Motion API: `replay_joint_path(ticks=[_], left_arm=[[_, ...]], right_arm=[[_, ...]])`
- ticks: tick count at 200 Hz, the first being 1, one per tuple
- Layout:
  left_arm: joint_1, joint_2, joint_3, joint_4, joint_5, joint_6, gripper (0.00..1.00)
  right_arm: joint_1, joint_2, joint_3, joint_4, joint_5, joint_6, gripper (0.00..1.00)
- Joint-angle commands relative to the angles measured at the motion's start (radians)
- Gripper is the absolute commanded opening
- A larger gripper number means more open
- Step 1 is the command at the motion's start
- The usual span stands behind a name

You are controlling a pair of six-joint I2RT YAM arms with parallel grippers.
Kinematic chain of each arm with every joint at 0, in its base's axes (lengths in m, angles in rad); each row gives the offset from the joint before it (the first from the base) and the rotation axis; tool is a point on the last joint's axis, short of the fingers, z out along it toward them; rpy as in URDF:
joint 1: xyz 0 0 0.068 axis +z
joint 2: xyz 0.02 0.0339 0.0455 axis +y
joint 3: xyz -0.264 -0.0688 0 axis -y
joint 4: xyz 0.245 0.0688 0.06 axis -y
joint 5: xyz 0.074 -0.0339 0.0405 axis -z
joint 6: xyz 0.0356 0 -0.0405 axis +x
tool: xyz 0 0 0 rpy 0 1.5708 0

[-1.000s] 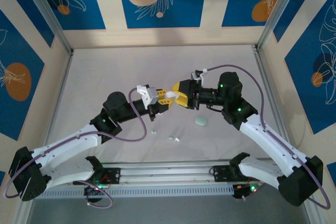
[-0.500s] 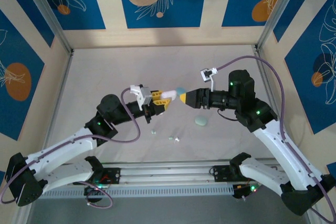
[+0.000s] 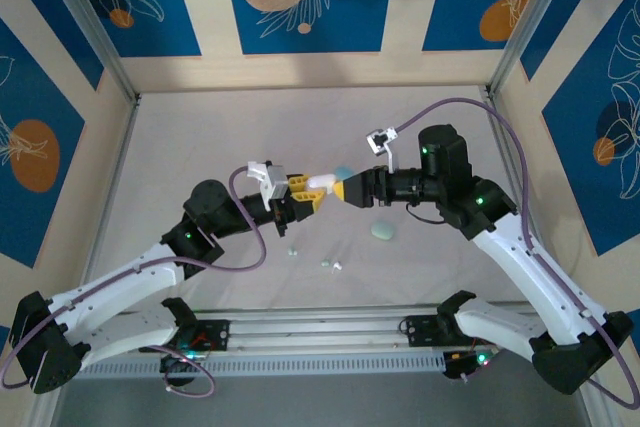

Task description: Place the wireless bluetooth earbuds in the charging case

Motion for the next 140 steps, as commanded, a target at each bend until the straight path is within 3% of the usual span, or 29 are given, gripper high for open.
replay_joint_path(ticks=[1, 97, 140], left_arm=[[-0.003, 0.009, 0.022, 0.044, 0.084, -0.023, 0.17], [-0.003, 0.023, 0.016, 0.045, 0.098, -0.013, 0.17], [-0.004, -0.011, -0.007, -0.04, -0.063, 0.016, 0.17]], right_arm=[[0.003, 0.019, 0.044, -0.009, 0.072, 0.0, 0.66], [-0.067, 0.048, 0.053, 0.064, 0.008, 0.099, 0.66], [-0.079, -0.004, 0.063, 0.092, 0.002, 0.098, 0.67]])
